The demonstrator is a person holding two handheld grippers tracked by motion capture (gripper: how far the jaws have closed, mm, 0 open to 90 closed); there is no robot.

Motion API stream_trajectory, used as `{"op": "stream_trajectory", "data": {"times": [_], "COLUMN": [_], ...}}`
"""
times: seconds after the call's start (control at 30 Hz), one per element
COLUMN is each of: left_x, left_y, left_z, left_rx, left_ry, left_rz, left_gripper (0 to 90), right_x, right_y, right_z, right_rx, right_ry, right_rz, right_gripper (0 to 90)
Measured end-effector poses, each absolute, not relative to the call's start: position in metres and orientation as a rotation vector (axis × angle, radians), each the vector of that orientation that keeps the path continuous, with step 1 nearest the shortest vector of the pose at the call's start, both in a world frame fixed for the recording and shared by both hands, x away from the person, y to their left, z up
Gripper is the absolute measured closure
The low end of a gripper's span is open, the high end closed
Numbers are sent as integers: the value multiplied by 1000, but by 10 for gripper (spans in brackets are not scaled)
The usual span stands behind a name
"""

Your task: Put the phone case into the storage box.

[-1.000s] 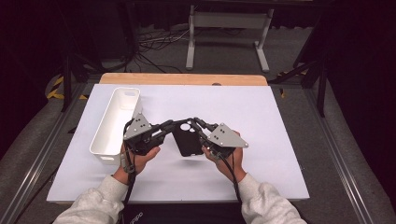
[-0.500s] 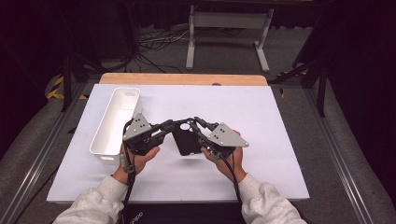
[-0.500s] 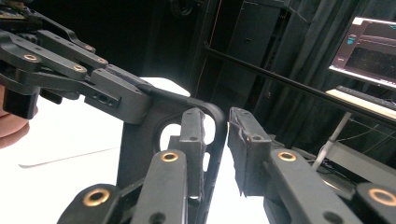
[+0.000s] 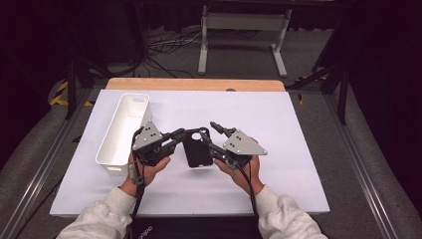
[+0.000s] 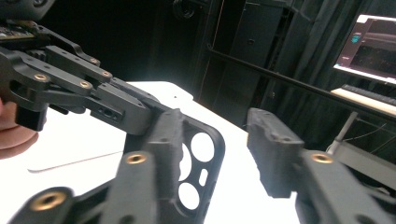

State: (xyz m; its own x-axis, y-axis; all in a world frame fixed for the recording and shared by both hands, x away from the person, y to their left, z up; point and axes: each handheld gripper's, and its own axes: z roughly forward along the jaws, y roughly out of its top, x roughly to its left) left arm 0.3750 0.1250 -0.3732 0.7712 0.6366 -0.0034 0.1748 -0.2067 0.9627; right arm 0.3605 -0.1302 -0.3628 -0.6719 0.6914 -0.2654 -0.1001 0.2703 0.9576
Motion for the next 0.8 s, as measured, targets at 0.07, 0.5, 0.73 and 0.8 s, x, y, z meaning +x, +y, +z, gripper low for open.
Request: {"op": "stream_trajectory", "data": {"times": [0.07,0.5,0.73,0.8], "left_x": [375,374,373,373], "left_y": [126,129,131,132], "left_z": [-373,-370,-368,-368], "left_rx": [1759,1750,1747,1745], "left_ry": [636,633,626,627], "left_rz": [475,492,500,498], "left_gripper": [812,812,813,813], "right_x": [360,360,361,360], "right_y": [-130,-130,-131,-132], "right_z": [-362,-363,-365,-365], "right_rx": [531,544,570,572], "right_ry": [1857,1897,1892,1890], "right_rz": [1466,1440,1405,1390], "right_gripper": [513,334,210,183]}}
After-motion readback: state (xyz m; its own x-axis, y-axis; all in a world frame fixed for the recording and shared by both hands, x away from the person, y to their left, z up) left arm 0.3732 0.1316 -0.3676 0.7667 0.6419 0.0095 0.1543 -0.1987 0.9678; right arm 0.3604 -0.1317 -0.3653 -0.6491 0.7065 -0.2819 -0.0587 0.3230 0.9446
